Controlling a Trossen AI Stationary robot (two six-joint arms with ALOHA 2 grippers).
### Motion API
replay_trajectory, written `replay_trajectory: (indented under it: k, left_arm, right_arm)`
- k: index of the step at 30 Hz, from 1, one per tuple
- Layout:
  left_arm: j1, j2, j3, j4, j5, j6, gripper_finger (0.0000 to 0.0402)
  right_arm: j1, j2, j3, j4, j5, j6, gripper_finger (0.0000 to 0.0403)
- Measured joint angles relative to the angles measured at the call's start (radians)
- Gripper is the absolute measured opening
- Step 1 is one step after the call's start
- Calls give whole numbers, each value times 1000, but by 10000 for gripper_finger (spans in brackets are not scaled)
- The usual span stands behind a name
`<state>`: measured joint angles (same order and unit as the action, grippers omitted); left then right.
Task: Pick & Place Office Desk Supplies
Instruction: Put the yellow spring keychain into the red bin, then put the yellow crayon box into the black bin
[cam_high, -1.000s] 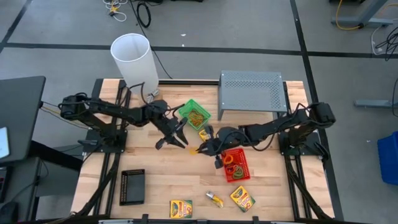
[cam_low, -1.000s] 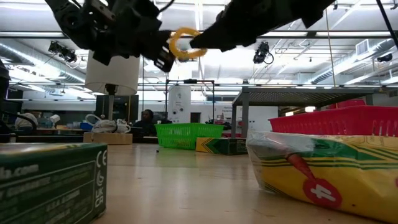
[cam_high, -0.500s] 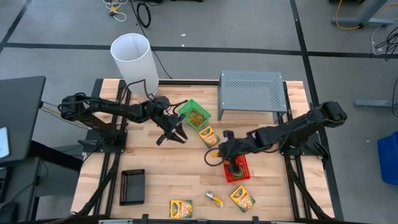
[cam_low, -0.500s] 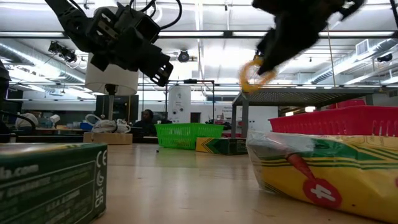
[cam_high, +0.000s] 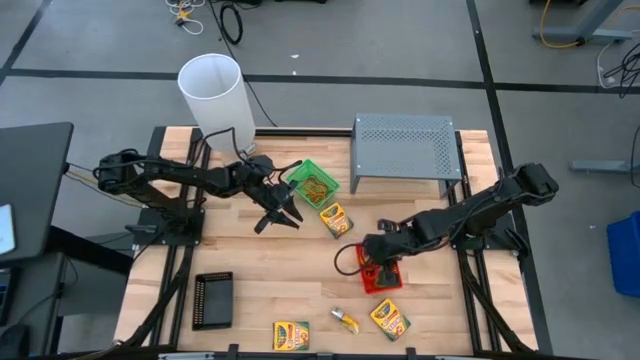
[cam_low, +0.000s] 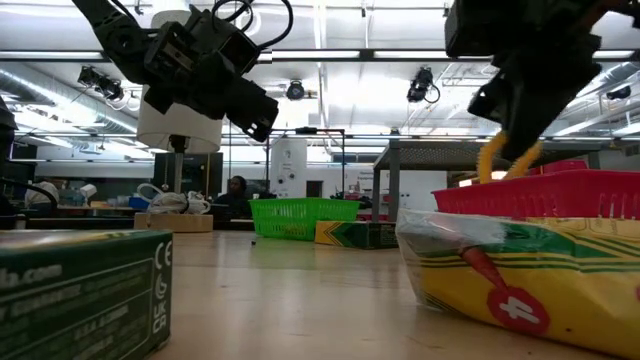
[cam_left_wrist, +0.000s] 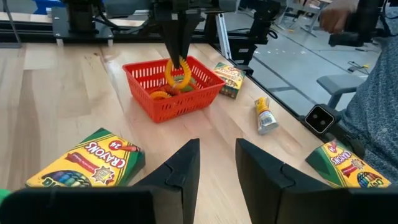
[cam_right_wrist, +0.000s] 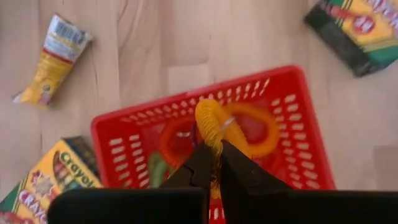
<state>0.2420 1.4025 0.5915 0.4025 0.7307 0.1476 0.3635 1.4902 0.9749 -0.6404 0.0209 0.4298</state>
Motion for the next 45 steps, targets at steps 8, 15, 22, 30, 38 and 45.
replay_trajectory:
  k: [8,15,22,30,38,45]
  left_arm:
    - [0,0,0,-56,-53,38,110]
    - [0,0,0,-58,-58,39,110]
    - [0,0,0,-59,-57,58,110]
    - [-54,-23,0,-25,157,109,110]
    - [-152,-235,0,-68,31,94,110]
    - [-239,-447,0,-307,-321,64,110]
  right_arm:
    - [0,0,0,-81,-40,100,20]
    - [0,0,0,-83,-52,109,85]
    - [0,0,0,-89,-53,113,165]
    - [0,1,0,-89,-34,139,195]
    - [-1,1,0,-58,39,79,196]
    - [-1,1,0,-6,144,-8,197]
